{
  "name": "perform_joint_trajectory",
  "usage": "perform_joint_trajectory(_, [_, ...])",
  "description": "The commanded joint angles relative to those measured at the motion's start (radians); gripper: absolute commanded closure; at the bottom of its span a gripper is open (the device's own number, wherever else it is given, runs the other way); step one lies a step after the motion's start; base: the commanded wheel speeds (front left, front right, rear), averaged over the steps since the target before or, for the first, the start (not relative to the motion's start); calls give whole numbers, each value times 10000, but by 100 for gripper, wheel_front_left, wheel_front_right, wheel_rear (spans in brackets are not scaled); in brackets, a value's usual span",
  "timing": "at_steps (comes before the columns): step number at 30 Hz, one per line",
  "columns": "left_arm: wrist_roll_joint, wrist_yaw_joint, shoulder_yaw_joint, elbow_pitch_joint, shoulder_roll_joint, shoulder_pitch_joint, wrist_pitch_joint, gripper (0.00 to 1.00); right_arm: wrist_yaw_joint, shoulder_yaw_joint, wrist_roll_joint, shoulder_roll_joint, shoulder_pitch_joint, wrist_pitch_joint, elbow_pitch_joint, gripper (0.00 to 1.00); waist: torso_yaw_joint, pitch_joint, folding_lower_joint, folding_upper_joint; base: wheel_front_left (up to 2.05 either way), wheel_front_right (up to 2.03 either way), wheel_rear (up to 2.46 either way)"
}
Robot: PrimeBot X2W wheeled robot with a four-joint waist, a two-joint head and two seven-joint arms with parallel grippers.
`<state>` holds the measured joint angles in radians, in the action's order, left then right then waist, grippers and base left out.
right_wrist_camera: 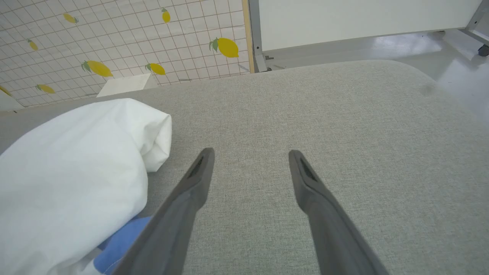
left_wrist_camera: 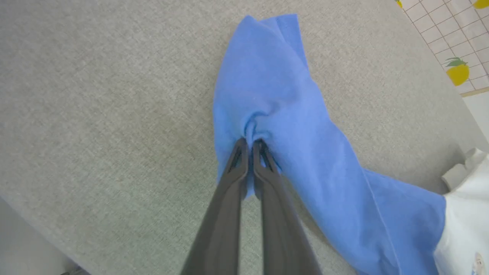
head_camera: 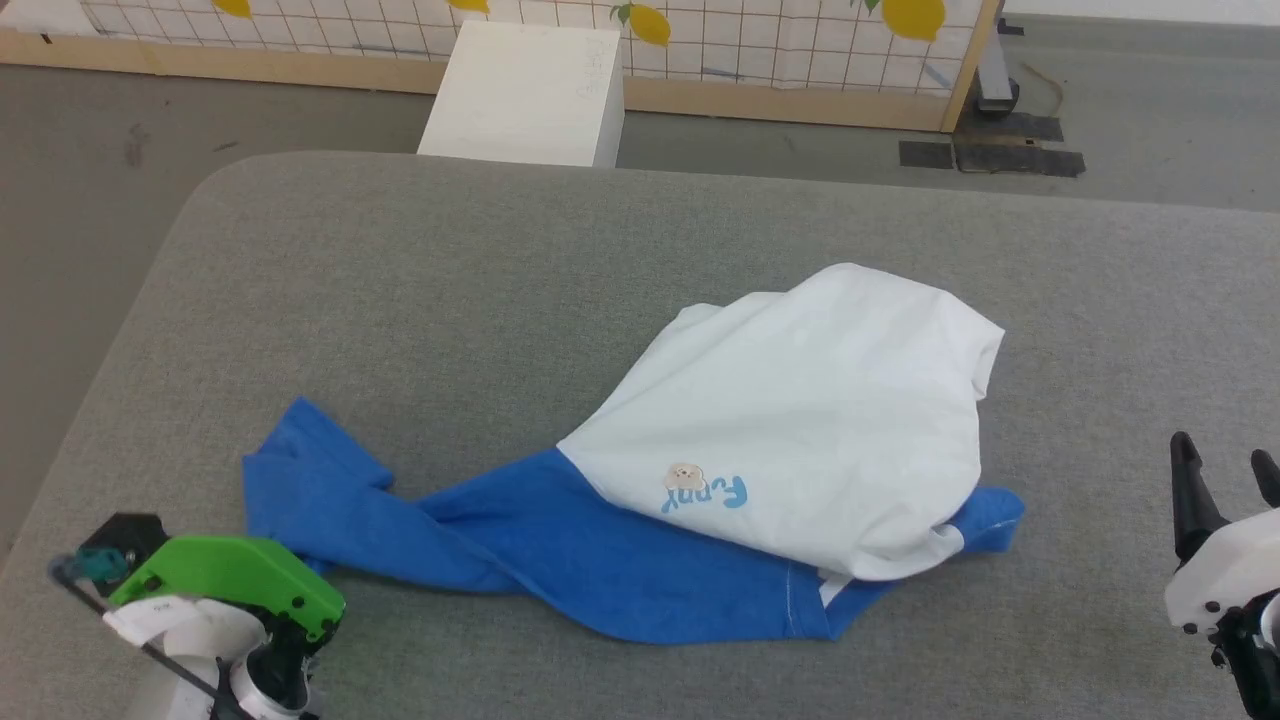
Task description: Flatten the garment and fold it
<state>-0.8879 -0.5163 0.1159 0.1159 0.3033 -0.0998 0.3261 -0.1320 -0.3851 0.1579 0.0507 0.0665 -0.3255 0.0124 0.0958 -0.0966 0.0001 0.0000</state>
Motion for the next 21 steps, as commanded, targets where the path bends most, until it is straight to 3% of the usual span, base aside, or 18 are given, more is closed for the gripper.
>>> perform_joint_trajectory(1, [-186, 62, -141, -97, -132, 136, -150, 85, 13, -4, -61, -5, -64, -21, 14, 0, 9, -6, -1, 0, 0, 0, 0])
perform_joint_trajectory(2, [-292, 188, -188, -155, -201, 183, -200, 30, 13, -3, -62, -5, -66, -23, -3, 0, 14, -2, -1, 0, 0, 0, 0])
perform_joint_trajectory(3, [-387, 325, -250, -244, -270, 201, -295, 0, 13, 2, -63, -5, -66, -25, -25, 0, 30, 4, -1, 0, 0, 0, 0])
perform_joint_trajectory(10, [126, 1343, -648, -1389, 54, 93, -1930, 0, 13, 253, 5, -5, -65, -50, -62, 0, 107, 149, -1, 0, 0, 0, 0])
perform_joint_trajectory(13, [1214, 1892, -460, -1824, 463, 240, -3342, 0, 13, 484, 5, -5, -9, -70, -109, 0, 120, 178, -1, 0, 0, 0, 0])
perform_joint_trajectory(17, [2428, 2420, -78, -1913, 468, 466, -5281, 0, 13, 951, -128, -5, 224, -374, -102, 0, 195, 87, -1, 0, 0, 0, 0])
perform_joint_trajectory(21, [3492, 2760, 276, -1933, 265, 459, -5812, 0, 13, 1760, -385, 96, 933, -1190, -117, 0, 298, -175, -1, 0, 0, 0, 0])
